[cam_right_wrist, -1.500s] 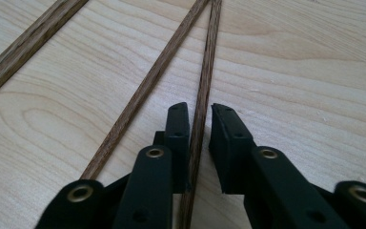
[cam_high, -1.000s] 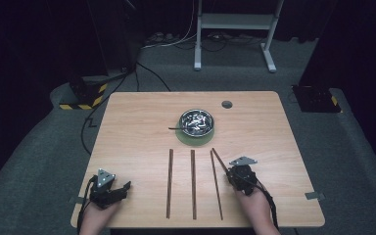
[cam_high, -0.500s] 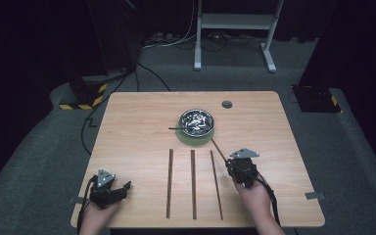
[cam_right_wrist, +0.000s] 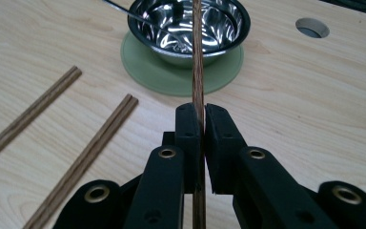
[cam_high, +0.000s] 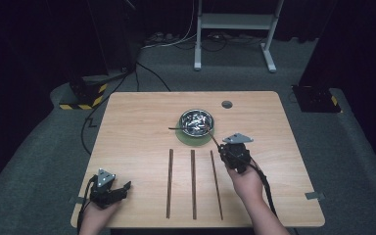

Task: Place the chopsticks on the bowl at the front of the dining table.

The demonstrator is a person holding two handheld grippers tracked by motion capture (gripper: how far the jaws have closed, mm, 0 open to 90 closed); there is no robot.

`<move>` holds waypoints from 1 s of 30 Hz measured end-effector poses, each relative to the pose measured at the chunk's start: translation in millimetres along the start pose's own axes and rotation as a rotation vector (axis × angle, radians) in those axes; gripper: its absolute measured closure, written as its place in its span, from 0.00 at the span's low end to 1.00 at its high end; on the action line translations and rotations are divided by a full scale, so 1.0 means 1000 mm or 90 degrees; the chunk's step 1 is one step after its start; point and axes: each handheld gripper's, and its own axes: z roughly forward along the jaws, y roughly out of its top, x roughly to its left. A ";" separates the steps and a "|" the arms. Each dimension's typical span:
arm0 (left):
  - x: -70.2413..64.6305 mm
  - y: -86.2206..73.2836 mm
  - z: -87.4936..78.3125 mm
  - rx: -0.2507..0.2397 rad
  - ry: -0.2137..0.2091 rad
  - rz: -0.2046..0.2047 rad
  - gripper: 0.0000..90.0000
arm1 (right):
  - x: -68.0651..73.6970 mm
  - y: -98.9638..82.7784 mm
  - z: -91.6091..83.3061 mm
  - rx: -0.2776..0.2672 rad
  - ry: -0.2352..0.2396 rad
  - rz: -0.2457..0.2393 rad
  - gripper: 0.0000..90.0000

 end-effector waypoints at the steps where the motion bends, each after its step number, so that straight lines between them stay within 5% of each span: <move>1: 0.000 0.000 0.000 0.000 0.000 0.000 0.33 | 0.000 0.003 0.001 -0.002 0.000 0.000 0.94; 13: 0.000 0.000 0.000 0.000 -0.002 0.001 0.33 | 0.006 0.031 0.017 -0.017 0.003 0.001 0.94; 30: 0.000 0.000 0.000 0.000 -0.003 0.001 0.33 | 0.003 0.058 0.072 0.013 -0.011 0.013 0.94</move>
